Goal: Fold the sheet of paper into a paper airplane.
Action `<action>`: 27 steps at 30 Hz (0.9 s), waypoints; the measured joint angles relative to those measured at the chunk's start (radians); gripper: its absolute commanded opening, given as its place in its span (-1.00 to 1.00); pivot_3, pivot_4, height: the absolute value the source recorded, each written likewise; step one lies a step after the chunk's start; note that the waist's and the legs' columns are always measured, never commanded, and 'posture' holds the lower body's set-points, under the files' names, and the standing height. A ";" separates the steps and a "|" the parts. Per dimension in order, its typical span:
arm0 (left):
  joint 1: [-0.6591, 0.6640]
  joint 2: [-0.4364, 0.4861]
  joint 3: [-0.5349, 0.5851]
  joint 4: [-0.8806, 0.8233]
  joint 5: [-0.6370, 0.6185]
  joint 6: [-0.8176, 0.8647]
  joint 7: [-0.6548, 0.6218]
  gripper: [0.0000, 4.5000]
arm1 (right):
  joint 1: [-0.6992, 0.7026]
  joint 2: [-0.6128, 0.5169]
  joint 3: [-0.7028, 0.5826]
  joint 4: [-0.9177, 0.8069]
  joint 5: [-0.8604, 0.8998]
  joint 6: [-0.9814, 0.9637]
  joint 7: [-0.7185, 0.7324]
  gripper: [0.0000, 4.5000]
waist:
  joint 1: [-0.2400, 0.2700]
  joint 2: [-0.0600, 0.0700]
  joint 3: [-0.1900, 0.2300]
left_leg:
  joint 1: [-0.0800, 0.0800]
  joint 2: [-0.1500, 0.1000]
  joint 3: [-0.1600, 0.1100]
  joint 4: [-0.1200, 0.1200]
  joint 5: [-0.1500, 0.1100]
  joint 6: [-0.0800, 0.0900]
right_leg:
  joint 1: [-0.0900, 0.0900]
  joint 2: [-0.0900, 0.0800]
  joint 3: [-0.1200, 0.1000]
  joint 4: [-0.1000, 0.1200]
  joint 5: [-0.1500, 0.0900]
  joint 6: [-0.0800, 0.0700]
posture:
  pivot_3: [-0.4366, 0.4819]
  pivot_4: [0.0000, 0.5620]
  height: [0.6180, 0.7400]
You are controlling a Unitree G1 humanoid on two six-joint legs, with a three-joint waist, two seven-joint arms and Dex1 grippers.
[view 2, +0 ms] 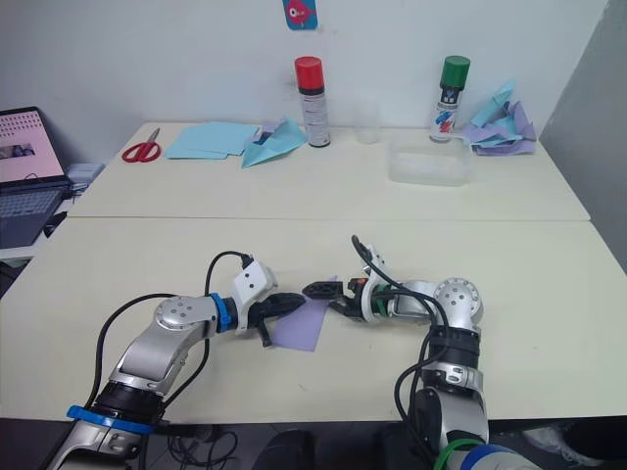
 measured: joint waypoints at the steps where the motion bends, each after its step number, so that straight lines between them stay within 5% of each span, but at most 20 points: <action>1: 0.000 0.000 0.000 0.000 0.000 0.000 0.000 -1.00 | -0.001 0.000 -0.004 0.005 0.008 0.000 -0.008 0.87 | 0.000 0.000 0.000 | 0.000 0.000 0.000 0.000 0.000 0.000 | 0.000 0.000 0.000 0.000 0.000 0.000 | -0.05 -0.47 1.00; 18: 0.001 0.000 0.000 -0.002 0.000 -0.002 0.000 -1.00 | -0.017 -0.001 -0.015 0.061 0.193 -0.039 -0.085 0.87 | 0.000 0.001 0.001 | -0.001 0.000 0.000 0.000 0.000 0.000 | -0.001 0.001 0.000 0.000 0.000 0.000 | -0.05 -0.47 1.00; 21: 0.001 0.003 0.003 -0.004 0.000 -0.002 -0.001 -1.00 | -0.024 -0.023 0.183 -0.021 0.122 -0.101 -0.006 0.87 | -0.002 0.005 0.004 | -0.001 0.000 0.000 0.000 0.000 0.000 | -0.001 0.001 0.000 0.000 0.000 0.000 | -0.05 -0.47 1.00; 24: 0.003 0.000 0.002 -0.004 -0.001 -0.005 -0.002 -1.00 | -0.057 -0.176 0.470 -0.168 -0.004 -0.232 0.175 0.87 | 0.002 0.004 0.005 | -0.001 -0.001 -0.002 0.000 0.000 0.000 | 0.000 0.002 -0.001 -0.002 0.000 0.000 | -0.05 -0.47 1.00; 27: 0.006 0.001 0.002 -0.004 -0.001 -0.006 -0.004 -1.00 | -0.059 -0.246 0.538 -0.192 -0.086 -0.350 0.273 0.87 | 0.000 0.004 0.005 | -0.002 -0.001 0.000 0.000 0.000 0.000 | 0.000 0.002 0.000 -0.004 0.001 0.001 | -0.05 -0.47 1.00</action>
